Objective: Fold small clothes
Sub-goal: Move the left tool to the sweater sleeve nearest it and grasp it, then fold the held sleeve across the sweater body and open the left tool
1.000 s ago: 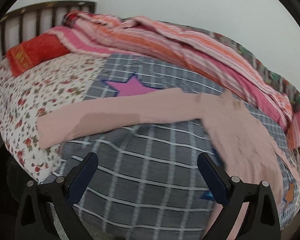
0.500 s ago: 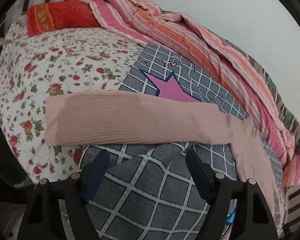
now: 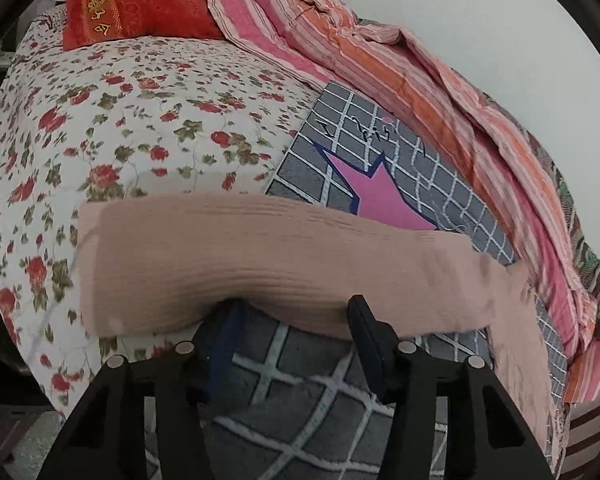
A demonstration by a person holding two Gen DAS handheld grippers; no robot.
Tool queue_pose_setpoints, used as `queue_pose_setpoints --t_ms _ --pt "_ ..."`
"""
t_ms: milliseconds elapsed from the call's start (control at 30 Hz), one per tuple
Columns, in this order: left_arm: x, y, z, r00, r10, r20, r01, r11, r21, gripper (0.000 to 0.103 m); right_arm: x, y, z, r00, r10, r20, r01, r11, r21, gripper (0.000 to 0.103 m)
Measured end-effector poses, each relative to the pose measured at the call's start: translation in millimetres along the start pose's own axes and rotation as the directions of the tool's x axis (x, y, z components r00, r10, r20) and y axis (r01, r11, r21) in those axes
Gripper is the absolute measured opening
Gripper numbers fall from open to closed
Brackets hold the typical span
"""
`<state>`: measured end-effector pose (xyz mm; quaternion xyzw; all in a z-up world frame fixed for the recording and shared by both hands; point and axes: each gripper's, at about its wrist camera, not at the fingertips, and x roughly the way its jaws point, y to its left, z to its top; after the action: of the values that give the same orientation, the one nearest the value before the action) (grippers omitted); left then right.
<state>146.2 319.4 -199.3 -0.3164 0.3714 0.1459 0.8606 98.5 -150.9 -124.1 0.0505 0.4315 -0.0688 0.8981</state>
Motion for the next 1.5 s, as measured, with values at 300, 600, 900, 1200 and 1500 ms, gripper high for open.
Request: queue_pose_setpoints --t_ms 300,600,900,1200,1500 --pt "-2.3 -22.6 17.2 0.997 0.057 0.047 -0.061 0.995 0.081 0.013 12.9 -0.4 2.9 1.0 0.023 -0.008 -0.023 1.0 0.008 0.103" --pt "-41.3 -90.5 32.0 0.983 0.035 0.182 -0.082 0.963 0.257 0.011 17.9 -16.4 6.7 0.999 0.047 0.0 -0.047 0.998 0.044 0.103" --pt "-62.5 -194.4 30.2 0.972 -0.101 0.211 0.013 0.923 0.384 0.011 26.5 -39.4 25.5 0.998 0.054 0.029 -0.056 0.997 0.055 0.103" --pt "-32.6 -332.5 -12.7 0.967 -0.213 0.137 0.106 0.833 0.543 0.011 23.5 -93.5 28.5 0.997 -0.014 0.074 0.009 0.998 0.064 0.103" --pt "22.4 -420.4 -91.6 0.946 -0.313 -0.082 0.3 0.752 0.587 0.011 35.6 -141.2 41.2 0.995 -0.033 0.099 0.018 0.989 0.147 0.103"
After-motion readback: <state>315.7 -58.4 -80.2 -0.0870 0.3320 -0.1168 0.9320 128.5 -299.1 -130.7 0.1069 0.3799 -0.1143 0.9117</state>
